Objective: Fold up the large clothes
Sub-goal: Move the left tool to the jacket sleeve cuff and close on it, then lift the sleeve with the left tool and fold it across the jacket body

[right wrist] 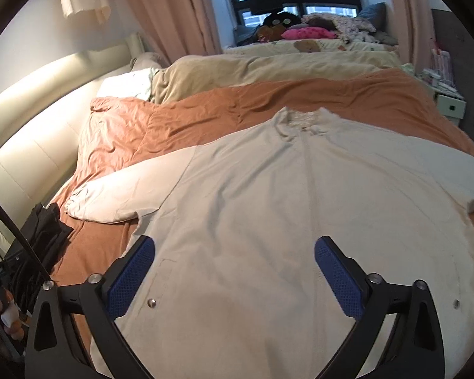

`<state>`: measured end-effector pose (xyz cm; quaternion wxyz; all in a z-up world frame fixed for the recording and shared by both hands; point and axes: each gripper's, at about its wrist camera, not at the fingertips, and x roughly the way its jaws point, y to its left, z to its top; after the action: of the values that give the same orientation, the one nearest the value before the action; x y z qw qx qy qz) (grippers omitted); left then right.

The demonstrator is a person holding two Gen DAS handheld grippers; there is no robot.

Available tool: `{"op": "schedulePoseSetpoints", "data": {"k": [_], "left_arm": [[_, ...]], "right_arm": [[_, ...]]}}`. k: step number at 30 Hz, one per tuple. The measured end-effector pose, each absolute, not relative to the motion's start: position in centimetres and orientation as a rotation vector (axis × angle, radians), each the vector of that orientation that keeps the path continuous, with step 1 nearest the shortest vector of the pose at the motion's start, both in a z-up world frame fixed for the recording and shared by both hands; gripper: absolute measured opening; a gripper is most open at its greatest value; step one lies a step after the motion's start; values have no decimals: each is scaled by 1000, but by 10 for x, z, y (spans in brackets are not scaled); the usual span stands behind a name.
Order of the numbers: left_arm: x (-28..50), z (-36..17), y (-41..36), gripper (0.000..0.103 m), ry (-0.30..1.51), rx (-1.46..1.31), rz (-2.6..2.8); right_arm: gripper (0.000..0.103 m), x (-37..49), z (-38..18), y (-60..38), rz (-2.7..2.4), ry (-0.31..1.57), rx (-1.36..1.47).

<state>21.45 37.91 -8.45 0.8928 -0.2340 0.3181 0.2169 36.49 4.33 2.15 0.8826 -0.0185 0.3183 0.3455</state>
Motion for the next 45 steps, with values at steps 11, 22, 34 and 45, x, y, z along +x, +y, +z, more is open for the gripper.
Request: {"op": "schedulePoseSetpoints", "data": {"k": [11, 22, 34, 45], "left_arm": [[261, -130, 481, 66, 698, -638, 531], [319, -180, 539, 60, 777, -695, 600], [350, -209, 584, 12, 813, -683, 778], [358, -123, 559, 4, 696, -603, 660]], "right_arm": [[73, 434, 6, 110, 851, 810, -89], [60, 483, -5, 156, 887, 878, -109], [29, 495, -20, 197, 976, 934, -108], [21, 508, -57, 265, 1114, 1083, 38]]}}
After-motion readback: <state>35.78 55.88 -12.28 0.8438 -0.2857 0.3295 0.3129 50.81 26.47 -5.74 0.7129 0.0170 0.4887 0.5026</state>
